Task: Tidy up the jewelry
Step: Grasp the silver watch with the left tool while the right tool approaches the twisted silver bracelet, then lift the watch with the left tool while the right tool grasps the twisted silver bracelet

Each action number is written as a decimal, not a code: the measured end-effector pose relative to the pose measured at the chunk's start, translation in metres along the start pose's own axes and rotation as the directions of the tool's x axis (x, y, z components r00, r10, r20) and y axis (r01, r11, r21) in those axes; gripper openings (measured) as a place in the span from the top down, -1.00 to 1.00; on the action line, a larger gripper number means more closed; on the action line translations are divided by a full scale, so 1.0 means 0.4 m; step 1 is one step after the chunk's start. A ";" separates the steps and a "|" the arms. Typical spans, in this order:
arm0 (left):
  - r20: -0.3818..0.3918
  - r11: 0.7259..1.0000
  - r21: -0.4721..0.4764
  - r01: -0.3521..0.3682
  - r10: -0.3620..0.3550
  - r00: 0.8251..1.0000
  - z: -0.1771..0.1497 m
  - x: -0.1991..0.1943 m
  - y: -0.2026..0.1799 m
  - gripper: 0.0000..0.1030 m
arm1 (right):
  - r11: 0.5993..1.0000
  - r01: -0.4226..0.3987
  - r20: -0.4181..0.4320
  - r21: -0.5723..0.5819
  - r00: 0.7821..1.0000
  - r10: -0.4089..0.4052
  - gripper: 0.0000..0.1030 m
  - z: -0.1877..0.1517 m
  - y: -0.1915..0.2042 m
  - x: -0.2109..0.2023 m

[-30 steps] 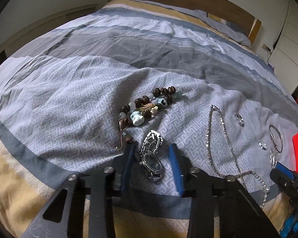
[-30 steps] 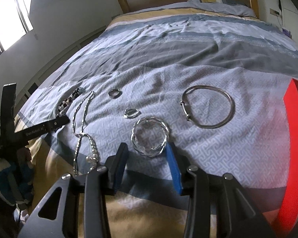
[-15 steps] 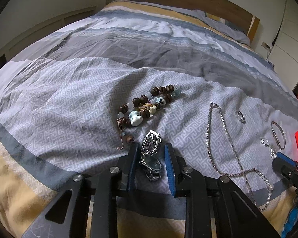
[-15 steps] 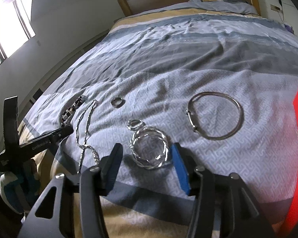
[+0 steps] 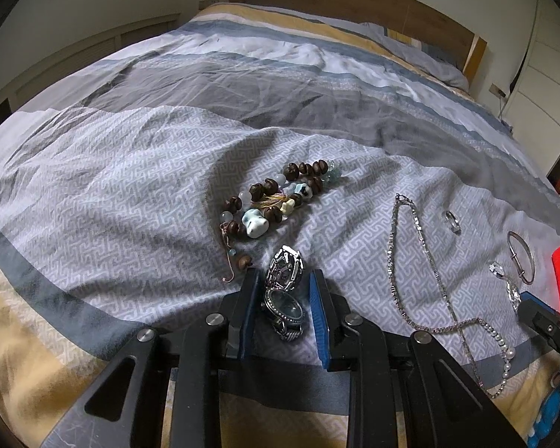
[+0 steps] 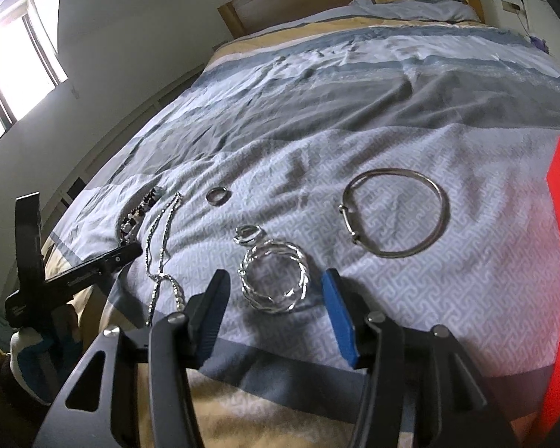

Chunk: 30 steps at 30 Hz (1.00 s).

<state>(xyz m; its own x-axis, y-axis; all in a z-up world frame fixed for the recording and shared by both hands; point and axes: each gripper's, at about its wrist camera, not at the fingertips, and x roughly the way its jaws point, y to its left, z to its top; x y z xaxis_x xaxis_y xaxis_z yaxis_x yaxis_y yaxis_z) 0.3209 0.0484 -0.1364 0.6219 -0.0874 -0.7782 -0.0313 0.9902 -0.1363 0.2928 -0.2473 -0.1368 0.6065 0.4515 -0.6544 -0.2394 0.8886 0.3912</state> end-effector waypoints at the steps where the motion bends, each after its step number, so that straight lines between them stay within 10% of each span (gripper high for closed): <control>1: 0.001 1.000 0.000 0.001 -0.001 1.000 0.000 0.000 0.000 0.50 | 1.000 -0.001 0.002 0.003 1.000 0.001 0.05 -0.002 -0.002 -0.003; 12: 0.005 1.000 0.001 -0.001 0.001 1.000 -0.003 -0.001 0.000 0.50 | 1.000 0.003 -0.006 -0.003 1.000 -0.003 0.07 -0.003 -0.009 -0.007; 30: 0.005 1.000 0.002 -0.001 0.001 1.000 -0.004 -0.001 0.001 0.50 | 1.000 0.031 0.004 -0.005 1.000 -0.031 0.92 -0.007 -0.018 -0.024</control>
<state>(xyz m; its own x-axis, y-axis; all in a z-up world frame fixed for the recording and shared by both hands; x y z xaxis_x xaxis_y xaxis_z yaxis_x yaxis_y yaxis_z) 0.3195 0.0485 -0.1370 0.6261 -0.0861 -0.7750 -0.0305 0.9904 -0.1346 0.2866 -0.2576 -0.1351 0.6167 0.4233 -0.6637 -0.2240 0.9026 0.3675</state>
